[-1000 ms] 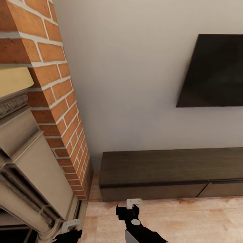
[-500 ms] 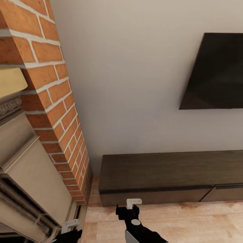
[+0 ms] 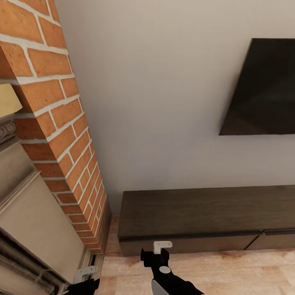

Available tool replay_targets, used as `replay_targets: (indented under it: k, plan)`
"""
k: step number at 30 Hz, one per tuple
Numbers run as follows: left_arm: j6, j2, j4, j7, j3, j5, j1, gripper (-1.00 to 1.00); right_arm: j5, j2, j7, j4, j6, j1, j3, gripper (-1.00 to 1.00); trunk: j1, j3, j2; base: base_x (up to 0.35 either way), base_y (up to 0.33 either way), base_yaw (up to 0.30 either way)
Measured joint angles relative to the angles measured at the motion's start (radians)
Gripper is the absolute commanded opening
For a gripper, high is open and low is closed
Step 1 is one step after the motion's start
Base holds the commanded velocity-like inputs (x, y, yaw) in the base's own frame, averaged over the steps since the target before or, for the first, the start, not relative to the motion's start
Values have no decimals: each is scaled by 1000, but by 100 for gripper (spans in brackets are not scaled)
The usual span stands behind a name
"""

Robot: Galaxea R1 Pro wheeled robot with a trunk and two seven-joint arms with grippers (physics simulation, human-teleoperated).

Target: Place each of the two pumpkins and all three candles from the living room inside a cabinet in the living room (use any cabinet), then make sure every cabinet is closed, and position the cauldron so it is next to a table in the living room.

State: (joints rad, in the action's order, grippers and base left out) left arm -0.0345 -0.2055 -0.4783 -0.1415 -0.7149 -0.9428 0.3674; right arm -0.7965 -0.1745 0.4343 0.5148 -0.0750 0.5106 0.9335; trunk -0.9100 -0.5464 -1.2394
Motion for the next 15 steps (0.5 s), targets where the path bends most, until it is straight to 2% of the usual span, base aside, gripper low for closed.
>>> replay_targets:
  k: [7, 15]
  plan:
    - [0, 0, 0, 0, 0, 0, 0, 100, 0, 0, 0, 0, 0, 0, 0, 100, 0, 0, 0, 70, -41, 0]
    - [0, 0, 0, 0, 0, 0, 0, 100, 0, 0, 0, 0, 0, 0, 0, 100, 0, 0, 0, 12, -9, -13]
